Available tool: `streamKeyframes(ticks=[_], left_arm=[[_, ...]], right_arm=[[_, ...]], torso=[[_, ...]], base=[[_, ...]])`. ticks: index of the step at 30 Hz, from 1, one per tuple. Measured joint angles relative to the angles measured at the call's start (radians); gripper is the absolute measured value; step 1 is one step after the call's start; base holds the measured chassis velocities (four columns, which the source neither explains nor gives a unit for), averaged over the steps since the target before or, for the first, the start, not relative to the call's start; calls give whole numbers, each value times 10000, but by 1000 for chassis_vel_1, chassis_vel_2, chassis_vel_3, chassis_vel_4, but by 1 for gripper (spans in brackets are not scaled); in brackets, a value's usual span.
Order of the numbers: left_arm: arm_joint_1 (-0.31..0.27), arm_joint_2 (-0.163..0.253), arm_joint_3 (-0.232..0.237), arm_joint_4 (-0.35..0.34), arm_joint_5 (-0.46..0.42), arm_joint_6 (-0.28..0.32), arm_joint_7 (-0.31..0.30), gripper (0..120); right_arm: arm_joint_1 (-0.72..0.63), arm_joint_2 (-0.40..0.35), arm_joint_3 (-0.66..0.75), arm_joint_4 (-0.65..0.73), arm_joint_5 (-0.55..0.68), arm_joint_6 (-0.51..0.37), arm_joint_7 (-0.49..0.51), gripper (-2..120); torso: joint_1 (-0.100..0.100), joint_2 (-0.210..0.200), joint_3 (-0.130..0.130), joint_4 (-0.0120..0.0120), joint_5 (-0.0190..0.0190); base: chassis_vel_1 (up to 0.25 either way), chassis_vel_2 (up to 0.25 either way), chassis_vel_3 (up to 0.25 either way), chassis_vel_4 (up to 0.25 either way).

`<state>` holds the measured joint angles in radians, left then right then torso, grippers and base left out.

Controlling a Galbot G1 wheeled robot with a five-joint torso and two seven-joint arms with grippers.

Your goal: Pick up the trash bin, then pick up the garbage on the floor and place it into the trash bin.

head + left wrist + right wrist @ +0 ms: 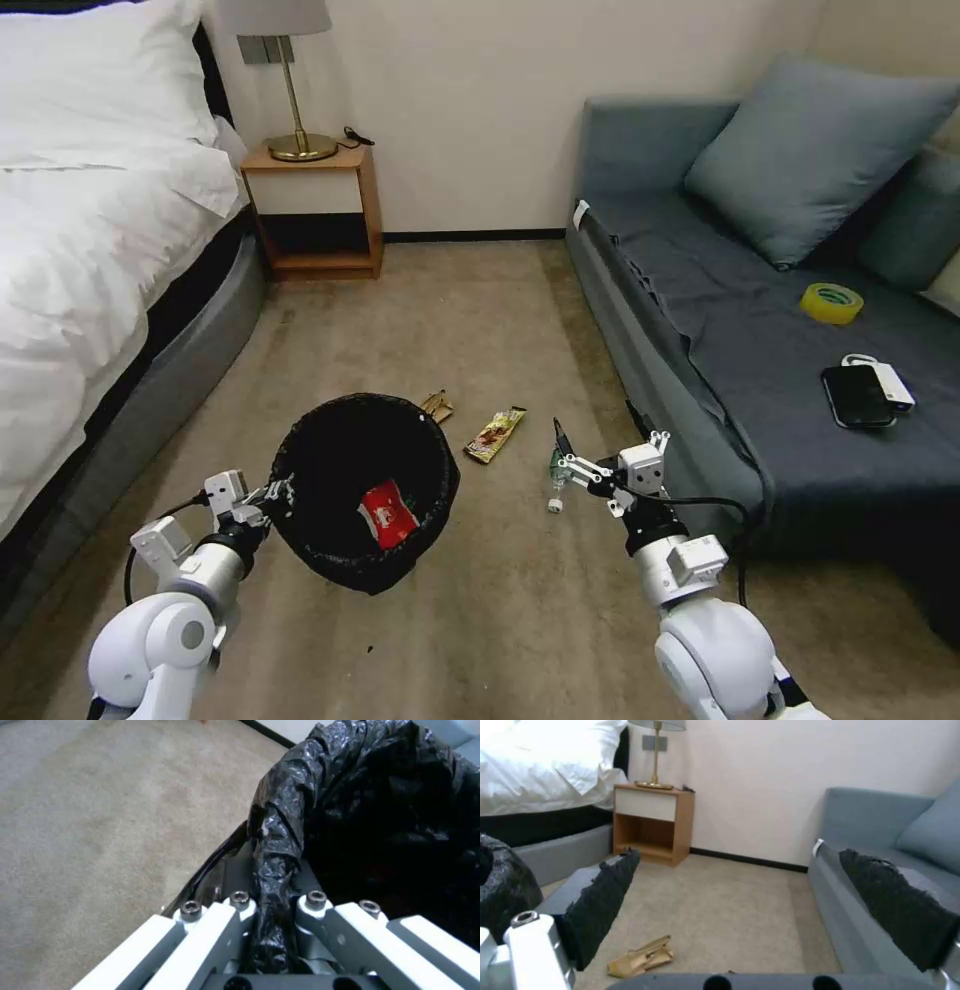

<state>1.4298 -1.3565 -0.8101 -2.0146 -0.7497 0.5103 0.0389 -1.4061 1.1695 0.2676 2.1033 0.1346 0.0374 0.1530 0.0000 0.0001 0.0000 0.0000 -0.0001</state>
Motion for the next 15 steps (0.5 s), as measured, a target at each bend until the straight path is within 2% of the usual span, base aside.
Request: streamKeyframes(ticks=[15], left_arm=[[0,14,-99,-4,-119,0,-4,4]], right_arm=[[-69,107,-68,-9,68,78,-43,100]], torso=[[0,-2,0,0,2]], base=[[0,0,0,0]])
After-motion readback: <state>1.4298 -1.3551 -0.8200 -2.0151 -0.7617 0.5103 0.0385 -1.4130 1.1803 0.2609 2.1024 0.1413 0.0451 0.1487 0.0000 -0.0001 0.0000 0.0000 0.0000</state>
